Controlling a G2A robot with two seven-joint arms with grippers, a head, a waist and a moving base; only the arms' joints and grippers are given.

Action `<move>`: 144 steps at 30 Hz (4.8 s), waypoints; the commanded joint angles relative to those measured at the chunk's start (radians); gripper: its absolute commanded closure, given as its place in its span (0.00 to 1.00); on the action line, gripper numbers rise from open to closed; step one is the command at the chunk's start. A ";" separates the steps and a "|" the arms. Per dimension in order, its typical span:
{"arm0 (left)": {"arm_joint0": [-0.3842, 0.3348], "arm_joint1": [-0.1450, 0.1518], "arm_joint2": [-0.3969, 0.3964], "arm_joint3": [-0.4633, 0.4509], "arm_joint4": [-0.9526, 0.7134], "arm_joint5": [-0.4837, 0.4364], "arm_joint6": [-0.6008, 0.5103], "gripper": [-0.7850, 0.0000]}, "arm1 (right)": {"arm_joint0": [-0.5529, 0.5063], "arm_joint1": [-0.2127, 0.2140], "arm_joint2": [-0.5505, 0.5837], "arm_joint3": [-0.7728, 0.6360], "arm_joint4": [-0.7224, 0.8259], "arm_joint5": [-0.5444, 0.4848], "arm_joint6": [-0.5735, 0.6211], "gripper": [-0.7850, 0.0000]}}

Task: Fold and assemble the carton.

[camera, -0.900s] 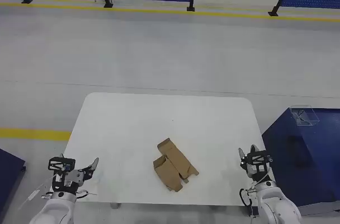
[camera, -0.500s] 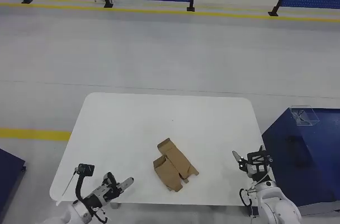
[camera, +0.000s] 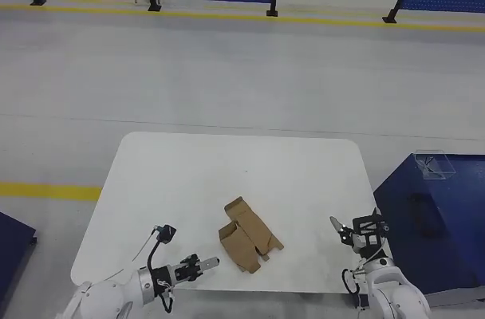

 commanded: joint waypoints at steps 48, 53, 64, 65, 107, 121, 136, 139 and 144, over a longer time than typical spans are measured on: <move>-0.278 -0.073 0.301 0.449 -0.190 -0.276 0.228 1.00 | 0.000 0.000 0.000 0.000 0.000 0.000 0.000 0.00; -0.278 -0.073 0.301 0.449 -0.190 -0.276 0.228 1.00 | 0.000 0.000 0.000 0.000 0.000 0.000 0.000 0.00; -0.231 -0.058 0.278 0.377 -0.314 -0.368 0.067 1.00 | 0.102 0.045 0.229 0.001 0.643 -0.512 0.615 0.00; -0.224 -0.057 0.280 0.367 -0.330 -0.388 0.052 1.00 | 0.129 0.054 0.243 0.019 0.776 -0.559 0.745 0.00; -0.268 -0.077 0.404 0.447 -0.394 -0.531 0.058 1.00 | 0.681 0.270 -0.488 0.495 1.890 -0.410 1.410 1.00; -0.259 -0.060 0.341 0.482 -0.510 -0.556 0.031 0.00 | 0.724 0.291 -0.544 0.498 1.972 -0.376 1.445 1.00; -0.240 -0.032 0.231 0.565 -0.570 -0.500 0.012 0.00 | 0.652 0.307 -0.348 0.171 2.083 -0.571 1.249 1.00; -0.240 -0.032 0.231 0.565 -0.570 -0.500 0.012 0.00 | 0.609 0.307 -0.290 0.024 2.018 -0.656 1.135 1.00; -0.240 -0.032 0.231 0.565 -0.570 -0.500 0.012 0.00 | 0.564 0.298 -0.251 -0.151 1.867 -0.702 0.939 1.00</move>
